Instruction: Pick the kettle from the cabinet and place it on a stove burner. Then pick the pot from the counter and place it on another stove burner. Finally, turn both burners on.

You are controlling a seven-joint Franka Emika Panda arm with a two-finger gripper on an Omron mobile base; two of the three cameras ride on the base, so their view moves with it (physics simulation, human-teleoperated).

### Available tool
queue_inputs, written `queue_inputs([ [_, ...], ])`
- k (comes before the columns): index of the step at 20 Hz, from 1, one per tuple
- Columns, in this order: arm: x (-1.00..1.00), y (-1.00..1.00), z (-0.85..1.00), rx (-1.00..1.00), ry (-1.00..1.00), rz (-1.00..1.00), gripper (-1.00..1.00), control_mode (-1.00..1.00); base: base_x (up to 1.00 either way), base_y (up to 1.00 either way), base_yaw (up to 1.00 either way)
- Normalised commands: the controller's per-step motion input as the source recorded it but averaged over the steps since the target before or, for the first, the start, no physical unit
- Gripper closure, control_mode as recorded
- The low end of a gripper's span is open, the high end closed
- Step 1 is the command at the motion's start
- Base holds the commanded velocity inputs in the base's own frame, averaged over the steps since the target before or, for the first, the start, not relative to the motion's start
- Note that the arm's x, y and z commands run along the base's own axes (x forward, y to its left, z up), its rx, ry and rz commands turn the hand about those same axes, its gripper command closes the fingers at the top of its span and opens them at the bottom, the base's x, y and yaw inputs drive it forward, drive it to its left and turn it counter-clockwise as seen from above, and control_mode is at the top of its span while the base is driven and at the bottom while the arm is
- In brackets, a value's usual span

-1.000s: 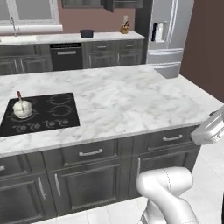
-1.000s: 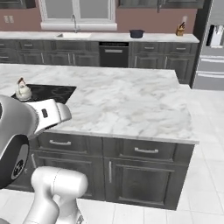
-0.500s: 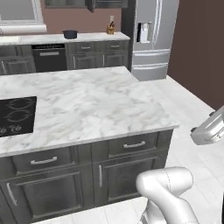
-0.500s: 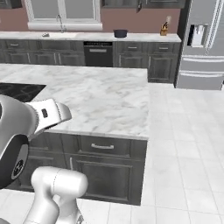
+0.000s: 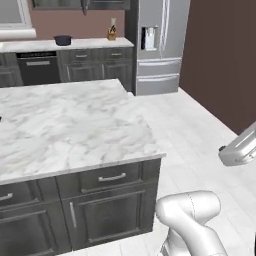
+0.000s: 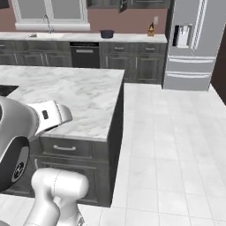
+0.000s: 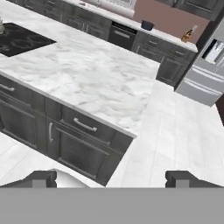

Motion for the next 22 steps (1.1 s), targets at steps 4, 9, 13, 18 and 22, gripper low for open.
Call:
queue_inputs([
  [4, 0.0, 0.0, 0.0, 0.0, 0.0, 0.0, -1.0, 1.0, 0.67, -0.72, 0.0],
  [9, 0.0, 0.0, 0.0, 0.0, 0.0, 0.0, -1.0, 1.0, 0.7, -0.76, 0.01],
  [13, 0.0, 0.0, 0.0, 0.0, 0.0, 0.0, -1.0, 1.0, 0.65, -0.81, 0.02],
  [18, 0.0, 0.0, 0.0, 0.0, 0.0, 0.0, -1.0, 1.0, 0.82, -0.67, 0.01],
  [22, 0.0, 0.0, 0.0, 0.0, 0.0, 0.0, -1.0, 1.0, 0.93, -0.56, 0.0],
])
